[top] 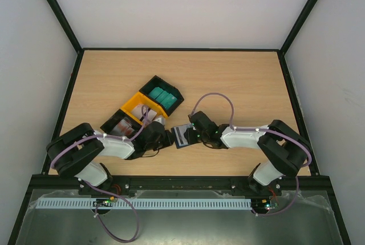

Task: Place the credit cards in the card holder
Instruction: Turn over the card slot in the card holder.

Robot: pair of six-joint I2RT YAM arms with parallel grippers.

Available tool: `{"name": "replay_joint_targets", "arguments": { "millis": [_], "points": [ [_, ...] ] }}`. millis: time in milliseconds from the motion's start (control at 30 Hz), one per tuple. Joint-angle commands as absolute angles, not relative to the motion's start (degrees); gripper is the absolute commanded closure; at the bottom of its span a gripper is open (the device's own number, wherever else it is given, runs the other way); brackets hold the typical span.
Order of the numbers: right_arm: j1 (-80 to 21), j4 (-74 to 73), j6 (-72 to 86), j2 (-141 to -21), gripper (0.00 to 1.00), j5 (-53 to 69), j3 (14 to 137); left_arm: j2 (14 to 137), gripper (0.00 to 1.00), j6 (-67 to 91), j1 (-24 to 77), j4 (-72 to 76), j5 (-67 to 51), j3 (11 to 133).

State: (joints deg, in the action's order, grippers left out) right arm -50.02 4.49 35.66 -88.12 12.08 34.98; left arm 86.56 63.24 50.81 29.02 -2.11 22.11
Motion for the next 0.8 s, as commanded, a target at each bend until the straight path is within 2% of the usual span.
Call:
{"name": "replay_joint_targets", "arguments": {
  "millis": [0,100,233,467,767],
  "points": [
    [-50.4,-0.1,35.4,-87.4,0.72,11.5,36.0,84.6,0.86,61.9,50.4,28.4,0.3,22.3],
    [-50.4,0.3,38.3,-87.3,0.71,12.0,36.5,83.5,0.85,62.1,50.4,27.8,1.4,22.0],
    [-50.4,0.9,42.9,-85.5,0.71,6.1,36.0,82.3,0.85,62.4,50.4,27.4,2.4,21.6],
    [-50.9,-1.7,39.7,-84.4,0.71,4.4,38.5,82.2,0.85,62.4,50.4,27.5,2.7,21.6],
    [-52.2,-1.5,37.3,-88.9,0.72,7.3,40.5,83.3,0.84,62.1,50.3,28.6,1.1,21.6]
  ]
}}
